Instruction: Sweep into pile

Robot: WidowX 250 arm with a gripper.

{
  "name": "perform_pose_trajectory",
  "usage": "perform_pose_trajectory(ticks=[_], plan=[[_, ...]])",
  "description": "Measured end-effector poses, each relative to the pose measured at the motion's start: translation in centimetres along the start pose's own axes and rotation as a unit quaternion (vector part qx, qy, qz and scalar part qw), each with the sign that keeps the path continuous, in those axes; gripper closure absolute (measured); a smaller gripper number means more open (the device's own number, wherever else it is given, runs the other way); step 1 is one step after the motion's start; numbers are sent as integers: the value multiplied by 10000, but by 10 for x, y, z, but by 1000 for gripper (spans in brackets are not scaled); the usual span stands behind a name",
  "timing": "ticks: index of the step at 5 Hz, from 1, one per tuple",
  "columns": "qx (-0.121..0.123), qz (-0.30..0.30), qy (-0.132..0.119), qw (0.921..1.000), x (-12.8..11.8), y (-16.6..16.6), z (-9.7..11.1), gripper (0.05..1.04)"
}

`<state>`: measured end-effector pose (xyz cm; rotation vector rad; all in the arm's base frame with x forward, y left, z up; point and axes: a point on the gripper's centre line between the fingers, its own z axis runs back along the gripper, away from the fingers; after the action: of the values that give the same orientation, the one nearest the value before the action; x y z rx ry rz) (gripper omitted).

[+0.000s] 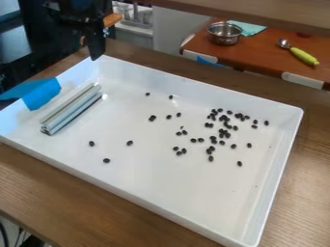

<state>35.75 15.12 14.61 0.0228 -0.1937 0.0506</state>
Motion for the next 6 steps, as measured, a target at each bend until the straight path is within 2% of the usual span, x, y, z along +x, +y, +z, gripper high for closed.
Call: perform_pose_trajectory(ticks=[1, 4, 6], plan=[[-107, 16, 279, 9996, -9, -2, -19, 83], [-113, -192, 342, 9992, -22, -5, -44, 83], [65, -390, 294, 9988, -26, 8, -48, 83]])
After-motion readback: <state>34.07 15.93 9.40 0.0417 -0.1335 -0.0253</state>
